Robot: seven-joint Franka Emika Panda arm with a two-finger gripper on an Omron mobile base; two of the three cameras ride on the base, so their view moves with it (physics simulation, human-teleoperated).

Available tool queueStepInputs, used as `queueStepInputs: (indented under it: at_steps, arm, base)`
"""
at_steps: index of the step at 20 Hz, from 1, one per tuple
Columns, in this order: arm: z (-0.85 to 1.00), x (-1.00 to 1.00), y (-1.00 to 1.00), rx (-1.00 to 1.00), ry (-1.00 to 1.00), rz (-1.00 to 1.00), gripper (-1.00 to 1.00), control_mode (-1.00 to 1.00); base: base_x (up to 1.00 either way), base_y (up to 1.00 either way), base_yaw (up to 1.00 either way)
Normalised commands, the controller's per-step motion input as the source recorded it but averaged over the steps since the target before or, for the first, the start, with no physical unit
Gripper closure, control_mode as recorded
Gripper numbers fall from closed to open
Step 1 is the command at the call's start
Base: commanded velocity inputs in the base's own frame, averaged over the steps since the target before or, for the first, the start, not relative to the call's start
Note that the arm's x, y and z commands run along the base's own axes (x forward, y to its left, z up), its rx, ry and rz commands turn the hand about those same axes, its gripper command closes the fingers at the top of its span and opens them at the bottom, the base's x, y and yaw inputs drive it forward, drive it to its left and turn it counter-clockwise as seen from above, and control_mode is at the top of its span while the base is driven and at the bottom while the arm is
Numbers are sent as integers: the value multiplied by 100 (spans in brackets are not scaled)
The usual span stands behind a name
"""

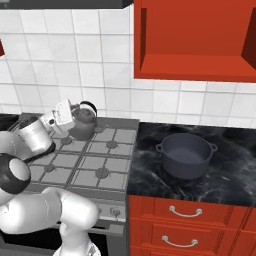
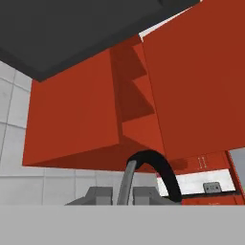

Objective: Pick the kettle from the cabinet and place it on a stove burner. Then pick the pot from the counter and place it on another stove burner. Finally, turn both burners on.

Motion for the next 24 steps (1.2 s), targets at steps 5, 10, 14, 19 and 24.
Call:
queueStepInputs:
  at_steps: [5,10,14,19,24]
  arm:
    - [-40,28,-11,-8,0,0,100,-100]
    - [-33,31,-16,-4,0,0,100,-100]
    - [-35,27,-19,-1,-1,0,100,-100]
    - [-33,17,-23,0,-7,0,100,-100]
    - [-29,18,-24,0,-9,0,100,-100]
  base:
    - [0,0,0]
    - [0,0,0]
    - [0,0,0]
    - [0,0,0]
    - [0,0,0]
